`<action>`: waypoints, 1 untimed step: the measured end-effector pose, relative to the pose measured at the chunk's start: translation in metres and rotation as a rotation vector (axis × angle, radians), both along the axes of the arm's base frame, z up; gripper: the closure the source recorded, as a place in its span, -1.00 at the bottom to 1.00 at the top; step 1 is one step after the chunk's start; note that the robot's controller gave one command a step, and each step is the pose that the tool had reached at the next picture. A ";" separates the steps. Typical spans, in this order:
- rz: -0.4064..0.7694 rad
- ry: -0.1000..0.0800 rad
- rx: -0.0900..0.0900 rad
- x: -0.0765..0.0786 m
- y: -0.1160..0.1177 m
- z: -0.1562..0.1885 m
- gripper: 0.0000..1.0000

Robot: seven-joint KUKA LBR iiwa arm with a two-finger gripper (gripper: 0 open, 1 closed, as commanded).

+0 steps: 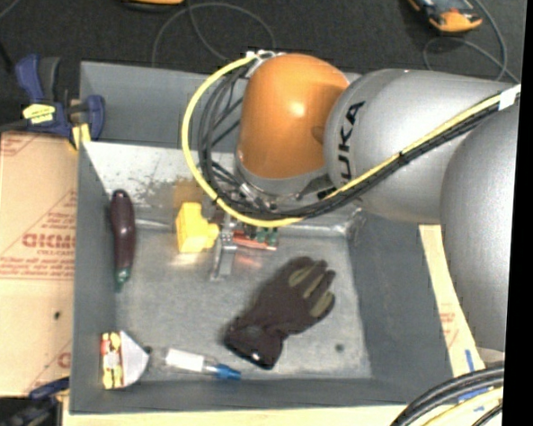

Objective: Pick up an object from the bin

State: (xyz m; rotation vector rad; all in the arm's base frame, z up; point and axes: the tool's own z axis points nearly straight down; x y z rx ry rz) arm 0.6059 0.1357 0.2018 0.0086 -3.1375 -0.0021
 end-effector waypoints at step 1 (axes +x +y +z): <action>-0.003 -0.008 0.001 0.001 -0.001 0.005 -1.00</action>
Offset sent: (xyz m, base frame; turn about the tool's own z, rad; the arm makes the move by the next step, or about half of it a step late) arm -0.1001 -0.1217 -0.1318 -0.3183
